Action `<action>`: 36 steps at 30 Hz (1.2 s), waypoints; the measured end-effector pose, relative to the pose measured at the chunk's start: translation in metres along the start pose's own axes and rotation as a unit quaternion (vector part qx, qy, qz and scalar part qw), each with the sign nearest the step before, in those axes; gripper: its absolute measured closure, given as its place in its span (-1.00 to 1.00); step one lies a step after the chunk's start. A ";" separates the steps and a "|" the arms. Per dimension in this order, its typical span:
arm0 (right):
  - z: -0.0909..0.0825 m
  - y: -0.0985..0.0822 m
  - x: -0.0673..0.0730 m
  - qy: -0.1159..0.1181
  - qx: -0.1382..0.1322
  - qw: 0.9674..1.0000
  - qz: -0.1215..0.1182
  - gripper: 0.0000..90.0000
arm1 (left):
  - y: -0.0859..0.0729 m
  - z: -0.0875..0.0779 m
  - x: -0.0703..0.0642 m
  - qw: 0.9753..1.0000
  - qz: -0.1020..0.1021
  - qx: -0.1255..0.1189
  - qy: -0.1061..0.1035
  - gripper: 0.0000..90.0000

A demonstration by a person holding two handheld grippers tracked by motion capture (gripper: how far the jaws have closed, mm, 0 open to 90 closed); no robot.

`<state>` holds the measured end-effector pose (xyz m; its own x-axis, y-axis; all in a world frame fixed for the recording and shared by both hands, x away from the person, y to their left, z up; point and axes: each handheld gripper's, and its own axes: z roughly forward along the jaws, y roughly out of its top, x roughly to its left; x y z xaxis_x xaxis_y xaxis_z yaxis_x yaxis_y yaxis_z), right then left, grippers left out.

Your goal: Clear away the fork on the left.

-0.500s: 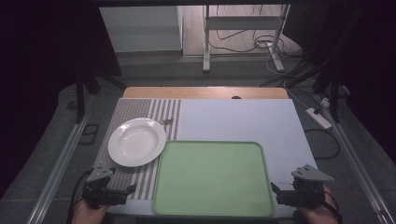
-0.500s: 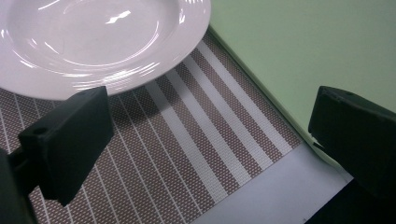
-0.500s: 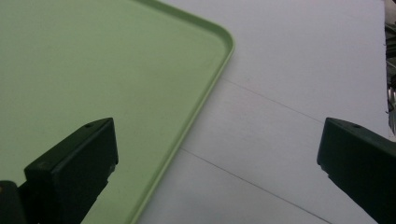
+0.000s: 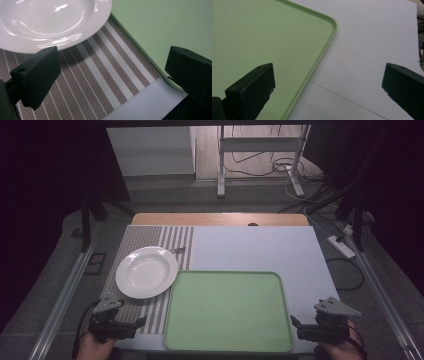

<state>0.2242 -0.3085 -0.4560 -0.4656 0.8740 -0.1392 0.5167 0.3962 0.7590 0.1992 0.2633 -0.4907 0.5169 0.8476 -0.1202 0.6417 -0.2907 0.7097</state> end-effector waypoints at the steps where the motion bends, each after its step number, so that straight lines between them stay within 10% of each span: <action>1: 0.000 0.000 0.000 0.000 0.000 1.000 0.000 -1.00 | 0.000 0.000 0.001 1.000 -0.003 0.000 -0.002 -0.97; 17: 0.001 0.000 0.002 -0.005 0.005 1.000 -0.009 -1.00 | 0.006 0.004 0.004 1.000 -0.019 0.006 -0.022 -1.00; 36: 0.002 0.000 0.003 -0.007 0.006 1.000 -0.012 -1.00 | 0.023 0.022 0.004 1.000 0.012 0.021 -0.015 -1.00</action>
<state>0.2241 -0.3051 -0.4573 -0.4681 0.8681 -0.1655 0.5148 0.4201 0.7473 0.2278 0.2503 -0.4900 0.5487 0.8266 -0.1254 0.6521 -0.3293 0.6828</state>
